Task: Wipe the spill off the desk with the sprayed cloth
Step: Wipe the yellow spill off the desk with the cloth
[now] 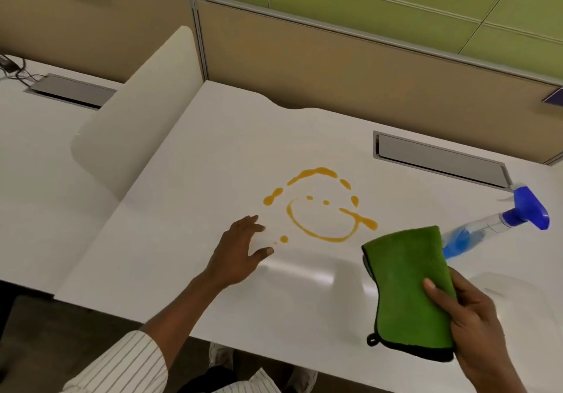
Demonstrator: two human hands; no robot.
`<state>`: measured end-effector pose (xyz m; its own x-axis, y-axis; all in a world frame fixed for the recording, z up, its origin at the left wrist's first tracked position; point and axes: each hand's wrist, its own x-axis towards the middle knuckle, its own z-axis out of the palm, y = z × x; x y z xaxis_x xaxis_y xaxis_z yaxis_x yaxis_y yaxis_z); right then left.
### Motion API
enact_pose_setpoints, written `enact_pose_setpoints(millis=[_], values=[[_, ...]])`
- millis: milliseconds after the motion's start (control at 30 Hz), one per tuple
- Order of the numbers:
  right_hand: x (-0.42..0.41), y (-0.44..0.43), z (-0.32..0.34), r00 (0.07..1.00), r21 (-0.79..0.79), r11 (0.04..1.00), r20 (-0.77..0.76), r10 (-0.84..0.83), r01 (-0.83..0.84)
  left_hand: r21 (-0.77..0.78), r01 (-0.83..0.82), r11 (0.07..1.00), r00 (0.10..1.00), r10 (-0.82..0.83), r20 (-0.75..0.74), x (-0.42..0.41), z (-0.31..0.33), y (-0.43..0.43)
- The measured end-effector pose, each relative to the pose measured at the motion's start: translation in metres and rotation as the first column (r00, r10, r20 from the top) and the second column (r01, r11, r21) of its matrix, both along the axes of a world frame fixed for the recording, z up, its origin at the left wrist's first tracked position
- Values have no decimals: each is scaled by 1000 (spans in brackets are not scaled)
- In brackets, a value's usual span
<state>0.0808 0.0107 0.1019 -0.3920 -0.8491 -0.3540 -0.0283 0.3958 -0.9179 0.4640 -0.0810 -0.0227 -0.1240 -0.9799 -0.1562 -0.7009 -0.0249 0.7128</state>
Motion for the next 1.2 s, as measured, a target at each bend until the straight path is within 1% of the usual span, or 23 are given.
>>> enact_pose_setpoints(millis=[67, 100, 133, 200, 267, 400, 467, 567, 633, 667, 767, 900, 1000, 1100, 1133, 1200], values=[[3, -2, -7, 962, 16, 1000, -272, 2, 2, 14, 60, 998, 974, -62, 216, 13, -22, 2], [7, -4, -15, 922, 43, 999, -386, 31, -16, 23, 49, 999, 958, -54, 281, 17, -32, 4], [14, -5, -25, 870, 85, 995, -486, 84, -49, 22, 29, 999, 946, -34, 323, 20, -39, 5], [38, -8, -44, 747, 169, 981, -639, 186, -100, 1, 0, 1000, 929, -1, 371, 26, -50, 7], [73, -8, -65, 649, 219, 968, -720, 245, -122, 10, 3, 1000, 909, -6, 416, 33, -57, 6], [153, -4, -112, 566, 272, 930, -739, 366, -246, 95, 32, 995, 883, -73, 464, 48, -69, 6], [186, -2, -132, 489, 273, 914, -779, 393, -299, 102, 44, 994, 884, -87, 460, 51, -72, 7], [225, -8, -152, 344, 217, 901, -870, 354, -376, 101, 58, 993, 878, -99, 468, 53, -71, 7], [242, -20, -159, 292, 251, 863, -868, 401, -439, 107, 60, 992, 873, -104, 476, 52, -70, 7], [246, -29, -162, 280, 265, 847, -862, 422, -460, 113, 60, 992, 871, -107, 479, 52, -69, 6], [244, -59, -166, 289, 331, 817, -818, 498, -472, 129, 56, 990, 866, -113, 487, 52, -67, 6], [218, -90, -163, 294, 428, 841, -800, 522, -331, 154, 56, 986, 852, -127, 508, 50, -63, 6], [204, -85, -160, 280, 477, 835, -791, 543, -274, 179, 56, 982, 842, -143, 521, 48, -58, 5], [206, -63, -158, 293, 499, 827, -775, 559, -259, 195, 53, 979, 843, -149, 517, 47, -54, 5], [210, -54, -158, 283, 513, 817, -768, 574, -264, 197, 53, 979, 842, -150, 519, 47, -52, 4], [221, -38, -161, 230, 543, 782, -755, 614, -306, 209, 53, 976, 837, -158, 524, 46, -50, 4]])
